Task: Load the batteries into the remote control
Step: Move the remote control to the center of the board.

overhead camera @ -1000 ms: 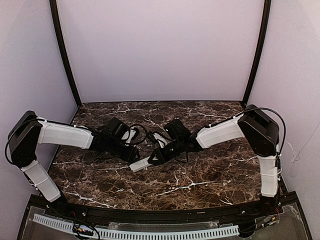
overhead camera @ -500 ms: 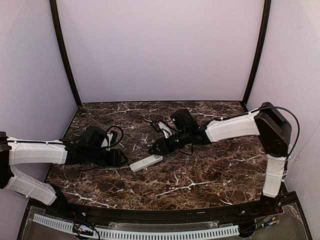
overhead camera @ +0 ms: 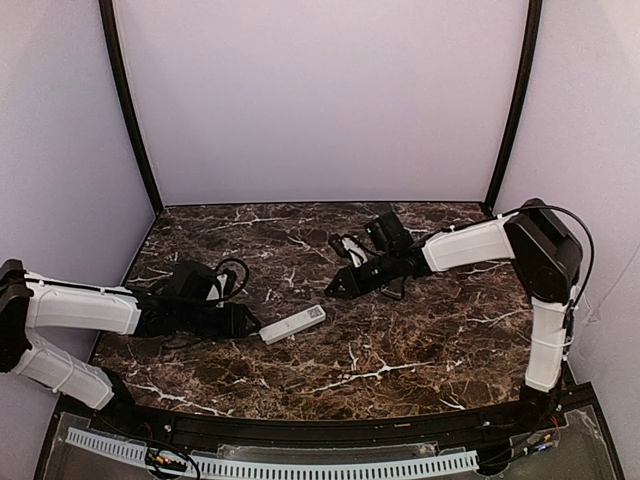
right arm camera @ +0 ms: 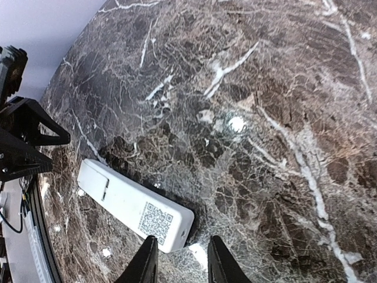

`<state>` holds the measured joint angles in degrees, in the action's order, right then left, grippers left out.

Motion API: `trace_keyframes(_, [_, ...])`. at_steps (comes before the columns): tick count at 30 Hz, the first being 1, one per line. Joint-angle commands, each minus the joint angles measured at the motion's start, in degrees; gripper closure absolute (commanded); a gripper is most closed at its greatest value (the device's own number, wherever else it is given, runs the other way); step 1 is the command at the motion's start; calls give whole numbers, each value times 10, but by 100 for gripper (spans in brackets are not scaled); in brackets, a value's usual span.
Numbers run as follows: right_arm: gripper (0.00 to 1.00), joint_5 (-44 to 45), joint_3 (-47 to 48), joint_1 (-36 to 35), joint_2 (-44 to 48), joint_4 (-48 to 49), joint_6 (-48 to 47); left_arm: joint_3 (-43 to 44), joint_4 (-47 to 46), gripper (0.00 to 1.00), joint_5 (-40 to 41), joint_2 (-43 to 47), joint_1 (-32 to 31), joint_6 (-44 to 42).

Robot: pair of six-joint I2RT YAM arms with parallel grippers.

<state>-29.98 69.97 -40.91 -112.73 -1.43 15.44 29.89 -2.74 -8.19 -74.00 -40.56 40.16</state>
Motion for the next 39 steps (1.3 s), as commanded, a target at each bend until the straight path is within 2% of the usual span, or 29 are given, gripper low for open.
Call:
trace_keyframes(1, [72, -32, 4, -5, -29, -2, -4, -2, -23, 45, -6, -15, -6, 14])
trace_keyframes(14, [73, -65, 10, -25, -71, 27, 19, -5, -35, 45, -13, -28, -6, 21])
trace_keyframes(39, [77, -63, -38, -62, -41, 59, 67, 4, 12, 52, 28, -24, -7, 13])
